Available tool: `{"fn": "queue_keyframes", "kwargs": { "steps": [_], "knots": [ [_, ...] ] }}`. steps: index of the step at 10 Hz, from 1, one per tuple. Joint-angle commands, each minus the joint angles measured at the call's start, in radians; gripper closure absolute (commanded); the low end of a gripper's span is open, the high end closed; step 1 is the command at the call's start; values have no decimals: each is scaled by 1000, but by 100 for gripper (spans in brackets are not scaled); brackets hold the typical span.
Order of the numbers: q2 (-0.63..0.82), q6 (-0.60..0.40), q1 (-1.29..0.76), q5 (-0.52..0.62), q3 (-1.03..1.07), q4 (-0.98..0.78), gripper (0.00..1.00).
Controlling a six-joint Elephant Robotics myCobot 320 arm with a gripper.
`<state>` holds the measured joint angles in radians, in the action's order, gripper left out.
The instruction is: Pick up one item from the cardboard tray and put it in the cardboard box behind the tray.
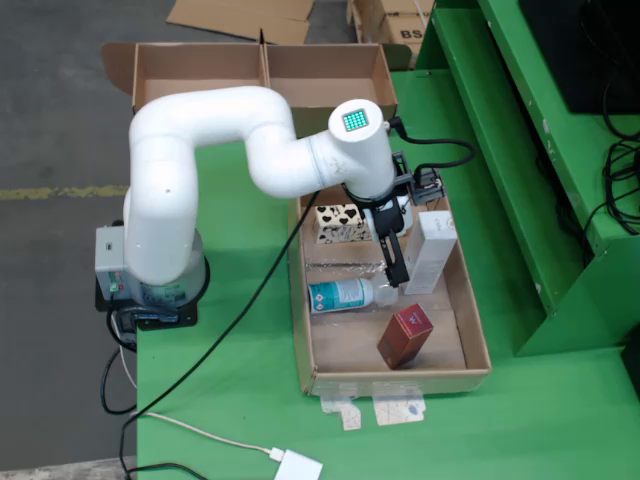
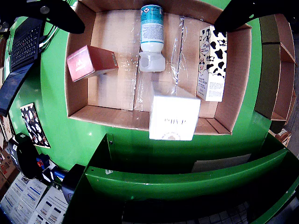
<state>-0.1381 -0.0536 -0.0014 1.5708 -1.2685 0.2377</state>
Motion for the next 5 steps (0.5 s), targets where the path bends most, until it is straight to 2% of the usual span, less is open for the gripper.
{"fn": "queue_keyframes", "kwargs": {
  "steps": [1, 2, 5],
  "knots": [
    [-121, 13, -9, -9, 270, -36, 0],
    [-121, 13, -9, -9, 270, -36, 0],
    [-272, 20, 4, -7, 559, -158, 0]
  ]
}}
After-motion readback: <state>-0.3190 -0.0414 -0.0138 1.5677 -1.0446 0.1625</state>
